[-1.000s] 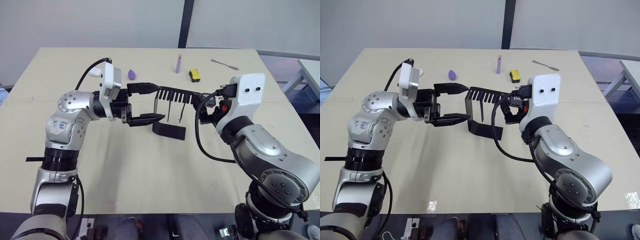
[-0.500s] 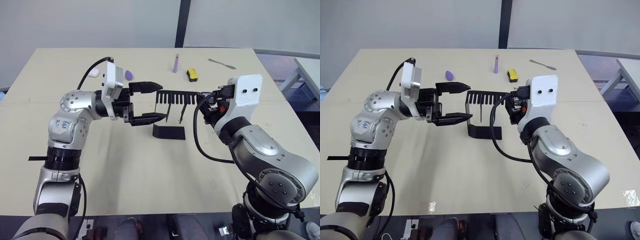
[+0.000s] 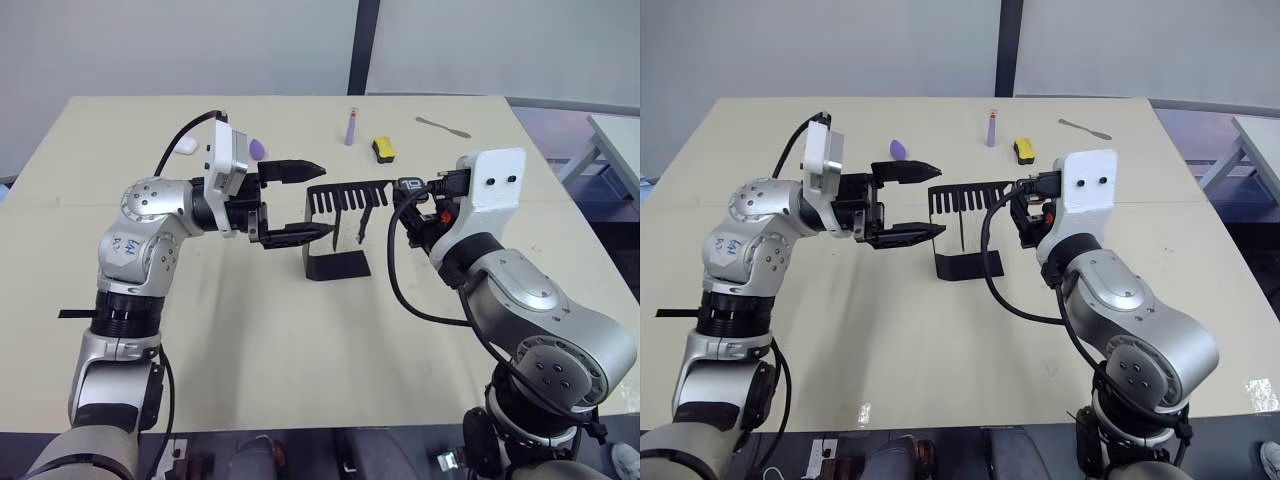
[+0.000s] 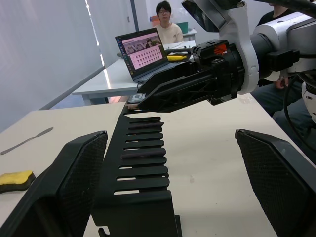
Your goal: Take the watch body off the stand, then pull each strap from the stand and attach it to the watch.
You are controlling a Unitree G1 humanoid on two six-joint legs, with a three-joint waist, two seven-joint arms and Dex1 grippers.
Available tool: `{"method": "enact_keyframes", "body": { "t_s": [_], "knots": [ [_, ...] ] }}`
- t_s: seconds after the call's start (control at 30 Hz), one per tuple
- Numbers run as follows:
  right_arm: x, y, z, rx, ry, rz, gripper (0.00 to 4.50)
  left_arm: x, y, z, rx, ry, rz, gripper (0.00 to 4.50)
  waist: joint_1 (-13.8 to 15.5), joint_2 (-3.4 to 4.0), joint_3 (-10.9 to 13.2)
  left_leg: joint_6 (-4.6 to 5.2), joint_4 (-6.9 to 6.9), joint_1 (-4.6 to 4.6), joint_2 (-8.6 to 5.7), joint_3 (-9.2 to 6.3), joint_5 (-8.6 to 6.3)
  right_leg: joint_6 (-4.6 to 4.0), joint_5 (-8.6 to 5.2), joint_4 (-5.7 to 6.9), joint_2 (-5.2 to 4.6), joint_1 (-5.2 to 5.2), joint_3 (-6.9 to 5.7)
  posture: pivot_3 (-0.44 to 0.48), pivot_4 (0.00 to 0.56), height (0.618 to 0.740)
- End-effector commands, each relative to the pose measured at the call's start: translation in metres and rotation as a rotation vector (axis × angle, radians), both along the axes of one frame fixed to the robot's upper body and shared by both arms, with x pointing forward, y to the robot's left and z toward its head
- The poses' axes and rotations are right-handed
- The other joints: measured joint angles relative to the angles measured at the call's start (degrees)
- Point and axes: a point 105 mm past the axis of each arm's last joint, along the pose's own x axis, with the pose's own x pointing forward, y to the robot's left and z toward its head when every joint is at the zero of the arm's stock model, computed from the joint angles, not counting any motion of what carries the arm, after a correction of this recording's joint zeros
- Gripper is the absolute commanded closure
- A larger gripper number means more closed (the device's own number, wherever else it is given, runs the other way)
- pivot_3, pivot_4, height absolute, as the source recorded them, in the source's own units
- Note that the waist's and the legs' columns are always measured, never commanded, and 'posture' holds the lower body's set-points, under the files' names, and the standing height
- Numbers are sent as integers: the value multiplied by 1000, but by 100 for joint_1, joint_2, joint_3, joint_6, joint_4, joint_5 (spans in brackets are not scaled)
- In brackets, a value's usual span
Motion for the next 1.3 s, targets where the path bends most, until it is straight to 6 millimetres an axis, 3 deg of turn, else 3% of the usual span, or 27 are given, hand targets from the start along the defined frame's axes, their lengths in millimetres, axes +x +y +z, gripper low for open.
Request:
{"method": "enact_keyframes", "body": {
  "t_s": [0.03, 0.07, 0.3, 0.43, 0.53, 0.67, 0.77, 0.83, 0.9, 1.07, 1.3],
  "knots": [
    [-4, -1, 7, 9, -38, 7, 2619, -3, -3, 12, -10, -53, -12, 0, 0, 0, 0, 0, 0, 0, 0, 0, 0, 0, 0, 0, 0, 0, 0, 0, 150, 740],
    [-4, -1, 8, 8, -40, 8, 2927, -3, -3, 12, -10, -53, -12, 0, 0, 0, 0, 0, 0, 0, 0, 0, 0, 0, 0, 0, 0, 0, 0, 0, 150, 740],
    [-11, -1, 26, -16, -122, 49, 2924, -7, 0, 16, 2, -53, -28, 0, -3, 1, 1, 0, 0, -1, 0, 0, 0, 0, 0, -2, 0, 0, 0, 0, 150, 740],
    [-23, -11, 39, -27, -198, 83, 2924, -19, 0, 23, -4, -20, -83, 0, 2, 2, 1, 0, -3, -4, 0, -2, 0, 0, 0, -3, 0, -2, -1, 0, 150, 740],
    [-47, -23, 37, -34, -252, 221, 2924, -41, 2, 25, 17, 49, -187, 0, 7, 1, 2, 1, -4, -17, 0, -12, -1, 1, 0, -16, -1, -3, -6, 0, 150, 740],
    [-67, -33, 14, -46, -189, 329, 2924, -56, 5, 10, 86, 116, -249, 0, 17, 7, 5, 1, -16, -21, -3, -33, -1, 4, -1, -35, 1, 7, -14, 0, 150, 740],
    [-76, -41, -23, -77, -31, 368, 2924, -65, 9, -16, 183, 138, -277, 0, 0, 8, 6, 1, -17, -10, -3, -36, 0, 5, -2, -44, 3, 23, -14, 0, 150, 740],
    [-65, -59, -59, -130, 112, 249, 2924, -61, 6, -34, 206, 131, -240, 0, 1, 8, 7, 1, -17, 0, -4, -37, 1, 5, -2, -44, 3, 34, -13, 0, 150, 740],
    [-55, -75, -82, -147, 172, 134, 2924, -56, 2, -47, 209, 107, -200, 0, 11, 4, 5, 5, -15, 10, -7, -41, 5, 12, 2, -45, 2, 48, -12, 0, 150, 740],
    [-31, -92, -115, -150, 176, -8, 2924, -50, -8, -69, 177, 91, -144, 0, 39, 4, 5, 8, -17, 5, -12, -43, 6, 19, 6, -58, 5, 47, -10, 0, 150, 740],
    [-1, -100, -139, -147, 168, -83, 2924, -50, -15, -79, 149, 117, -129, 0, 42, 6, 6, 8, -11, 0, -11, -42, 6, 19, 6, -50, 3, 40, -9, 0, 150, 740]
  ]
}}
